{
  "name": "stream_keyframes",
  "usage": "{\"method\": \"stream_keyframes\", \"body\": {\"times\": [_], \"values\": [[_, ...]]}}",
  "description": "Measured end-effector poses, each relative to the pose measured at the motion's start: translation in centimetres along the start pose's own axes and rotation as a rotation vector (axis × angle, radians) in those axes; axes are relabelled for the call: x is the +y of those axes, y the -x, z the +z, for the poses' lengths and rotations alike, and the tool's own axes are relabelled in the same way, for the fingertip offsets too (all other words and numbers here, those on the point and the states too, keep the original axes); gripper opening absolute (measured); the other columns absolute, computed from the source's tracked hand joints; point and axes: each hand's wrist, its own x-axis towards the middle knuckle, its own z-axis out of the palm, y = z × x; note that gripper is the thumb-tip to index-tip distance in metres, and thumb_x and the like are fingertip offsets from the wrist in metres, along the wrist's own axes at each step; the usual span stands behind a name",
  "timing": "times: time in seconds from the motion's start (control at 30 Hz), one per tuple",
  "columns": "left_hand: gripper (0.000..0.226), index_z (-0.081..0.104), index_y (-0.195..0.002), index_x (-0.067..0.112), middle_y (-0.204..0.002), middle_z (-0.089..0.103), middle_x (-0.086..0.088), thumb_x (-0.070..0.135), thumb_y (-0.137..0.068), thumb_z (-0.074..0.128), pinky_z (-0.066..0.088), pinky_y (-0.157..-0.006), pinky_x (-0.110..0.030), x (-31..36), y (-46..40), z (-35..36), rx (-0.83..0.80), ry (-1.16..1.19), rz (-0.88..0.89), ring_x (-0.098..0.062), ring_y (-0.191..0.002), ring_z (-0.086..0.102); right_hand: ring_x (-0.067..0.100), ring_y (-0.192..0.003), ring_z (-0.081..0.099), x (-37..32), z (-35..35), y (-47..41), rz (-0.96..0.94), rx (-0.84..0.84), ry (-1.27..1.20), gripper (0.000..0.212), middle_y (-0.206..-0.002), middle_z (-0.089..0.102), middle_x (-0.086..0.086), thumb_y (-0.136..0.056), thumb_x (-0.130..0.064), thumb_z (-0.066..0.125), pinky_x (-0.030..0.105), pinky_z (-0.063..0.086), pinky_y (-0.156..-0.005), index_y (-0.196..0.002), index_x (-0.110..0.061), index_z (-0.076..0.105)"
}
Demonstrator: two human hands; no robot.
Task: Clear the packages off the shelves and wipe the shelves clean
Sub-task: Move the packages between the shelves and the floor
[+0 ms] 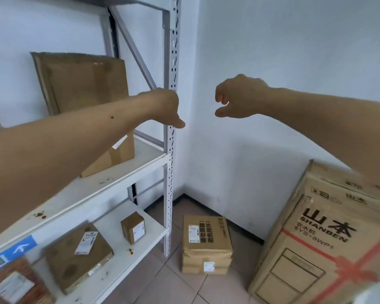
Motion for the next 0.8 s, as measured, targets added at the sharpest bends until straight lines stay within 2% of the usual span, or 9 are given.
{"method": "stream_keyframes", "body": {"times": [0.07, 0.17, 0.23, 0.33, 0.43, 0.53, 0.6, 0.7, 0.8], "values": [[0.042, 0.066, -0.094, 0.005, -0.091, 0.063, -0.007, 0.047, -0.086, 0.066, 0.048, -0.075, -0.034, 0.5, -2.4, 3.8, -0.065, 0.023, 0.000, -0.029, -0.090, 0.061, 0.025, -0.115, 0.056, 1.8, 3.6, -0.7, 0.014, -0.047, -0.025, 0.040, -0.126, 0.059, -0.003, -0.090, -0.044, 0.063, 0.036, 0.044, -0.086, -0.125, -0.026, 0.058], [0.041, 0.060, -0.079, 0.007, -0.081, 0.056, -0.004, 0.047, -0.085, 0.065, 0.045, -0.073, -0.033, 0.8, -5.5, 9.7, -0.161, 0.022, -0.004, -0.024, -0.075, 0.054, 0.025, -0.114, 0.056, 3.8, 9.3, -1.7, 0.036, -0.120, -0.050, 0.040, -0.125, 0.059, -0.003, -0.090, -0.042, 0.062, 0.035, 0.043, -0.084, -0.126, -0.027, 0.057], [0.043, 0.057, -0.074, 0.008, -0.078, 0.055, -0.002, 0.049, -0.085, 0.065, 0.046, -0.074, -0.033, 0.6, -7.8, 13.6, -0.229, 0.027, 0.003, -0.024, -0.074, 0.053, 0.024, -0.114, 0.057, 5.1, 12.8, -2.5, 0.049, -0.165, -0.058, 0.041, -0.125, 0.059, -0.003, -0.090, -0.041, 0.062, 0.035, 0.045, -0.086, -0.127, -0.027, 0.056], [0.040, 0.062, -0.089, 0.012, -0.094, 0.062, -0.002, 0.051, -0.083, 0.067, 0.051, -0.085, -0.035, 0.1, -10.8, 19.3, -0.304, 0.066, 0.005, -0.025, -0.092, 0.062, 0.024, -0.114, 0.057, 7.0, 18.1, -3.7, 0.080, -0.248, -0.058, 0.043, -0.125, 0.059, -0.005, -0.091, -0.041, 0.060, 0.035, 0.043, -0.086, -0.131, -0.028, 0.054], [0.032, 0.057, -0.089, 0.021, -0.093, 0.059, -0.003, 0.051, -0.082, 0.066, 0.045, -0.079, -0.033, -0.4, -13.5, 24.9, -0.387, 0.102, 0.009, -0.024, -0.085, 0.058, 0.023, -0.114, 0.057, 9.2, 24.0, -5.1, 0.106, -0.345, -0.072, 0.042, -0.123, 0.061, -0.006, -0.091, -0.040, 0.060, 0.036, 0.045, -0.088, -0.131, -0.028, 0.053], [0.026, 0.059, -0.091, 0.022, -0.094, 0.063, -0.008, 0.047, -0.085, 0.065, 0.043, -0.073, -0.031, -0.5, -15.5, 30.6, -0.457, 0.125, -0.012, -0.026, -0.085, 0.060, 0.022, -0.112, 0.058, 11.2, 30.4, -5.8, 0.150, -0.422, -0.109, 0.039, -0.122, 0.062, -0.006, -0.092, -0.039, 0.059, 0.035, 0.048, -0.086, -0.129, -0.027, 0.053], [0.024, 0.053, -0.089, 0.024, -0.089, 0.058, -0.001, 0.044, -0.086, 0.065, 0.040, -0.070, -0.031, -0.4, -16.4, 34.7, -0.491, 0.151, -0.022, -0.022, -0.080, 0.055, 0.023, -0.113, 0.058, 12.2, 35.0, -5.9, 0.174, -0.475, -0.162, 0.040, -0.123, 0.063, -0.005, -0.094, -0.038, 0.059, 0.035, 0.048, -0.088, -0.131, -0.025, 0.053], [0.029, 0.058, -0.099, 0.018, -0.099, 0.065, 0.001, 0.043, -0.087, 0.064, 0.050, -0.080, -0.035, 0.0, -17.1, 41.2, -0.538, 0.205, -0.059, -0.019, -0.089, 0.062, 0.025, -0.116, 0.057, 13.3, 42.1, -5.3, 0.190, -0.564, -0.210, 0.043, -0.125, 0.062, -0.001, -0.095, -0.037, 0.057, 0.037, 0.048, -0.093, -0.135, -0.023, 0.050], [0.034, 0.058, -0.112, 0.018, -0.109, 0.064, 0.002, 0.042, -0.088, 0.062, 0.049, -0.086, -0.035, 0.8, -17.0, 48.0, -0.579, 0.225, -0.114, -0.019, -0.100, 0.060, 0.027, -0.116, 0.057, 14.5, 49.8, -4.2, 0.232, -0.633, -0.216, 0.040, -0.125, 0.062, 0.001, -0.095, -0.036, 0.055, 0.037, 0.047, -0.091, -0.133, -0.024, 0.050]]}}
